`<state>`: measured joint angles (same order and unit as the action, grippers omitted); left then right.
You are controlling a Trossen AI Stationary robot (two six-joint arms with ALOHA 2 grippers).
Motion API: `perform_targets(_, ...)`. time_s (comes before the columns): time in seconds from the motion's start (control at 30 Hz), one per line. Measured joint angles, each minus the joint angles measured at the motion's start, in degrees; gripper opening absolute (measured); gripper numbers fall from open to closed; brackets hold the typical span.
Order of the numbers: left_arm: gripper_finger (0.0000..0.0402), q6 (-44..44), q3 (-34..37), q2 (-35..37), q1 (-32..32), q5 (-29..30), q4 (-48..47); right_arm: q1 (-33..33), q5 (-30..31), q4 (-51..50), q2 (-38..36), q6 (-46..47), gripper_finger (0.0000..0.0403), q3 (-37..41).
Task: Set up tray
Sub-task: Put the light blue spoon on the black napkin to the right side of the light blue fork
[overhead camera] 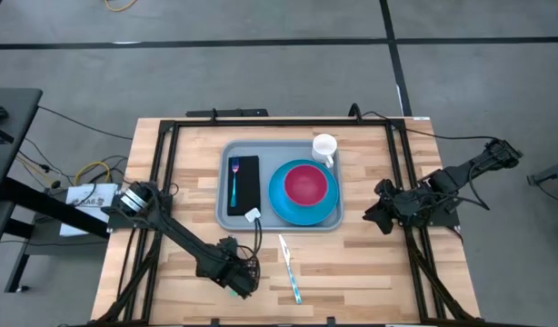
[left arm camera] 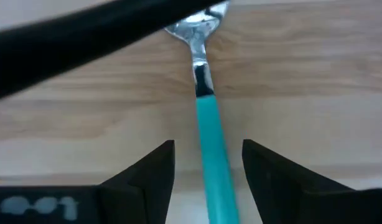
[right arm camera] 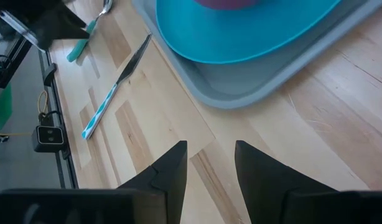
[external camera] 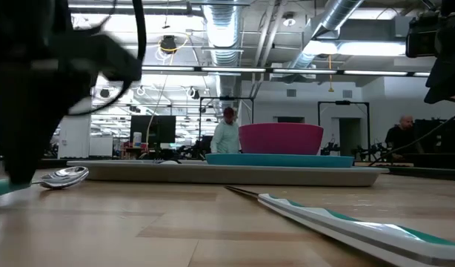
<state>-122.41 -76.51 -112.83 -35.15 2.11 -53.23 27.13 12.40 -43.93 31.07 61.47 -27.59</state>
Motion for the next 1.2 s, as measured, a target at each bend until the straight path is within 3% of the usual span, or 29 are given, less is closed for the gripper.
perform_targets(0.37, 0.0162, 1.1, -0.7, -4.6, 0.9, -3.1, 2.7, 0.0, 0.0, 0.3, 0.0, 0.0, 0.0127, 0.0)
perform_targets(0.7, 0.0035, 2.0, -1.7, -4.9, 0.8, -1.8, 2.2, 0.0, -0.1, 0.3, 0.0, -0.2, 0.0127, 0.0)
perform_targets(0.97, 0.0035, 5.4, -3.5, -5.2, 0.8, -1.7, 0.7, 0.0, 0.0, 0.2, 0.0, -0.5, 0.0127, 0.0)
perform_targets(1.2, 0.0035, 5.2, -14.3, -5.5, 0.4, 2.6, -11.3, 0.0, 0.1, 0.2, 0.0, -0.6, 0.0127, 0.0)
